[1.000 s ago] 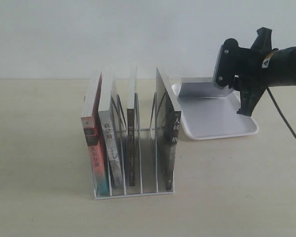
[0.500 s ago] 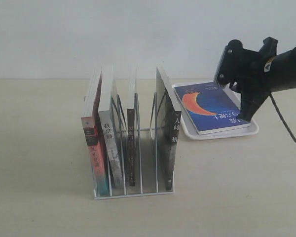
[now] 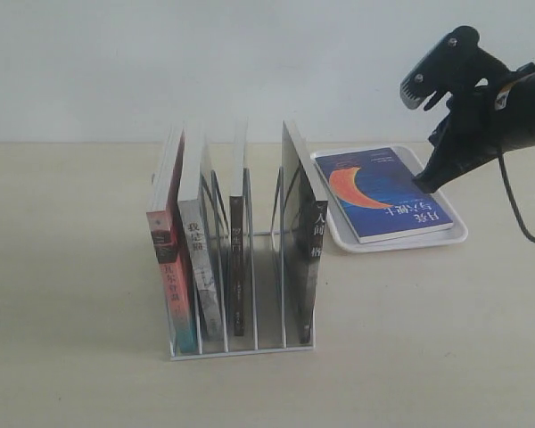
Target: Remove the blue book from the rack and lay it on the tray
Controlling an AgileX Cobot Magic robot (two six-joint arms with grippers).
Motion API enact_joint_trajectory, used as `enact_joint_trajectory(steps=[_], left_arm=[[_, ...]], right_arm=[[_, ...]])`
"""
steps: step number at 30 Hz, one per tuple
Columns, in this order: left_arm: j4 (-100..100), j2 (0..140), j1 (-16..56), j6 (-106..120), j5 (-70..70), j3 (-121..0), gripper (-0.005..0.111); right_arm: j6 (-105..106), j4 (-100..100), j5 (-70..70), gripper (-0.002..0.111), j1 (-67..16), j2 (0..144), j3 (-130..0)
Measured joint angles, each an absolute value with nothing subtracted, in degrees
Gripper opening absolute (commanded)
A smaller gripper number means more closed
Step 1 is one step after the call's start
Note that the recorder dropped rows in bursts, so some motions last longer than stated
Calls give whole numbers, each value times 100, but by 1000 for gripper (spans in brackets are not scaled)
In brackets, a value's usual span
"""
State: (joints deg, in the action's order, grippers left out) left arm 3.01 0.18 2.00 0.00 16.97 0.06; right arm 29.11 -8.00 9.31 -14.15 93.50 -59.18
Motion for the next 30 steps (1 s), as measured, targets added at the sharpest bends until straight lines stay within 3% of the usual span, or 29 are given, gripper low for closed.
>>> enact_joint_trajectory(steps=[30], left_arm=[[301,18,200,0,1697,6,4]], right_arm=[[2847,-791,931,0,-1415,9350,-5918]])
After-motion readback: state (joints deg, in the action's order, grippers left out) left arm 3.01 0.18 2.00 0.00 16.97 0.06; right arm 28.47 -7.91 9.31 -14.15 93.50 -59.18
